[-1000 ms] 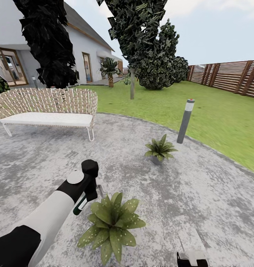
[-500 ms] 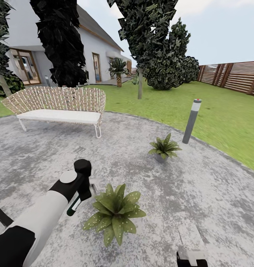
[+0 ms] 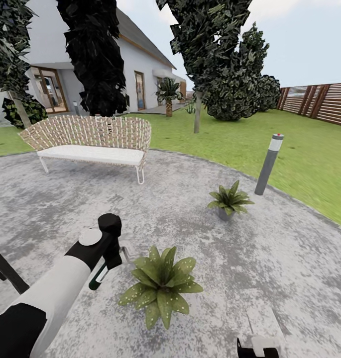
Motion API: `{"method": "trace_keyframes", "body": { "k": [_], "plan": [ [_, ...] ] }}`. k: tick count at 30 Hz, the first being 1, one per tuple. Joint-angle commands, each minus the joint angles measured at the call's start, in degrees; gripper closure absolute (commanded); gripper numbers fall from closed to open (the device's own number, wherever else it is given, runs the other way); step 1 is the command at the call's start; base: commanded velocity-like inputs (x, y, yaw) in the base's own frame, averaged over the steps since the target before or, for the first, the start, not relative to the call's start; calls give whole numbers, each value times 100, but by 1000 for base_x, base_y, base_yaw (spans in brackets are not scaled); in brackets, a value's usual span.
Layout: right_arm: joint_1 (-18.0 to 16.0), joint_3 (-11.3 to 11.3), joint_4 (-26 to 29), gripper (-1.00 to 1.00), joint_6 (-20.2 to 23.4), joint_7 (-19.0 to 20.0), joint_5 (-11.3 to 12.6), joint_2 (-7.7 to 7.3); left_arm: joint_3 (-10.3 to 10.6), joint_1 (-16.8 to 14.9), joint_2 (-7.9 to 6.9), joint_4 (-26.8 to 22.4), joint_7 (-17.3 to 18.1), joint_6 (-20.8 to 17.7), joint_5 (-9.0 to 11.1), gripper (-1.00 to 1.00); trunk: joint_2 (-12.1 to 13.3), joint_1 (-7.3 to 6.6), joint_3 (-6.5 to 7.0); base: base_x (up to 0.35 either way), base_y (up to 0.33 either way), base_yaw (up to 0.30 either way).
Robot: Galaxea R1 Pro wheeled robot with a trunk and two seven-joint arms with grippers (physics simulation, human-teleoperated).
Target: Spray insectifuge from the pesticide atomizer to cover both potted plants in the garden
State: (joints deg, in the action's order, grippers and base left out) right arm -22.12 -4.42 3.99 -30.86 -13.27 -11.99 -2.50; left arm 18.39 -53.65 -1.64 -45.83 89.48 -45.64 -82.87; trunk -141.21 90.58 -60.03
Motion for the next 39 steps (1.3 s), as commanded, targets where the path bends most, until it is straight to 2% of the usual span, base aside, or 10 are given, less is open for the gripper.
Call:
{"method": "trace_keyframes", "body": {
  "k": [1,7,14,20,25,32,39],
  "plan": [
    [-3,-46,-4,-100,-16,-18,-60,-2,23,-5,2,-5,52,-59,-34,100,-2,0,-5,177,-125,51],
    [-3,-45,-4,-100,-16,-18,-58,1,24,-5,6,-5,52,-58,-36,100,-2,0,-5,125,-219,8],
    [-3,-44,-4,-100,-16,-18,-58,1,24,-5,6,-5,52,-58,-28,100,-2,0,-5,-79,-268,16],
    [-3,-44,-3,-100,-16,-18,-58,3,24,-5,7,-5,52,-59,-42,100,-2,0,-5,-79,-270,246],
    [-3,-48,-3,-100,-16,-18,-58,1,24,4,6,-5,52,-59,-44,100,-2,0,-5,152,-237,275],
    [-3,-50,-3,-100,-16,-18,-58,1,16,166,-51,-5,52,-52,-34,100,-2,0,-5,67,-45,44],
    [-3,-42,-10,-100,-8,-18,-66,1,15,197,-23,-5,52,-57,-19,100,-2,0,-5,1,0,244]
  ]
}}
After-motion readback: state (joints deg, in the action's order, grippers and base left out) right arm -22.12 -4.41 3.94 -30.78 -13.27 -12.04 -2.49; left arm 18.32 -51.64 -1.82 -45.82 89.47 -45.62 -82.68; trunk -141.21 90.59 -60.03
